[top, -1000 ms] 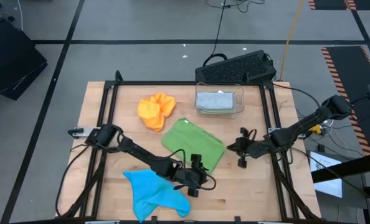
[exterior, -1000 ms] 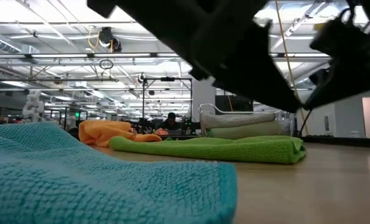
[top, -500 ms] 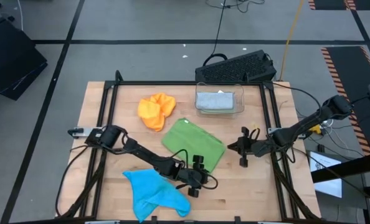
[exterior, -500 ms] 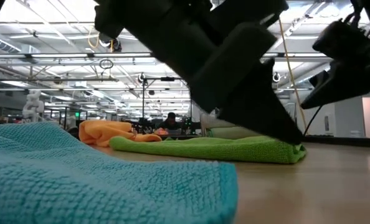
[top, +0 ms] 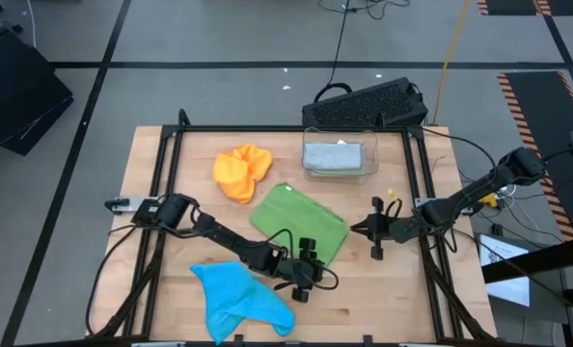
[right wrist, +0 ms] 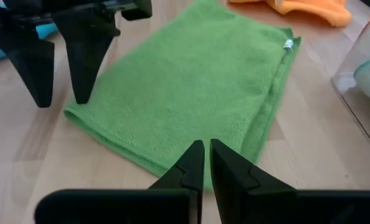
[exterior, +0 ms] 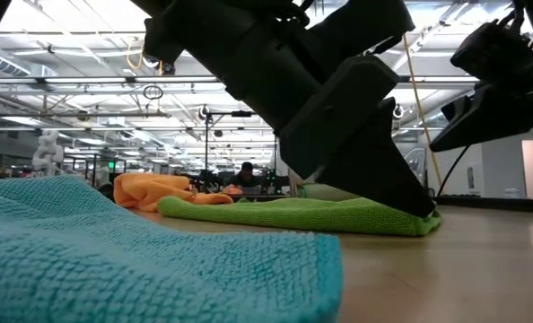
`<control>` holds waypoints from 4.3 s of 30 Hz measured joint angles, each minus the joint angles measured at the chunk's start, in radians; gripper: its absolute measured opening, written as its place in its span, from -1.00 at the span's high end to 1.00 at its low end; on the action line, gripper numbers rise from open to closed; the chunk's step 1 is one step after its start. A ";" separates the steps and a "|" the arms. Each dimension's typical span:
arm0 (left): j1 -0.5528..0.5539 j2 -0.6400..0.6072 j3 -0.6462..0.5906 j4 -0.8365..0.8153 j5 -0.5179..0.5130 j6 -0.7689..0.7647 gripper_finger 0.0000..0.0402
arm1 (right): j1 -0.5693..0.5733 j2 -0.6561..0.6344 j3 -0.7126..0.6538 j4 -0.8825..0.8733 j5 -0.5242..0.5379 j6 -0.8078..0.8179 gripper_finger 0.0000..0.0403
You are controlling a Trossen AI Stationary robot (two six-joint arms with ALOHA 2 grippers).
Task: Fold microfiber towels
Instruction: Fold the green microfiber towel
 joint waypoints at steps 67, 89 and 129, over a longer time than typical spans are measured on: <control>-0.135 -0.135 0.000 -0.409 -0.168 -0.260 0.96 | 0.114 0.632 0.111 0.512 -0.111 -0.350 -0.09; -0.131 -0.135 -0.001 -0.472 -0.183 -0.268 0.97 | -0.008 0.631 0.111 0.516 -0.264 -0.628 0.31; -0.245 -0.266 0.000 -0.531 -0.307 -0.265 0.96 | 0.119 0.654 0.279 0.579 -0.385 -0.060 0.97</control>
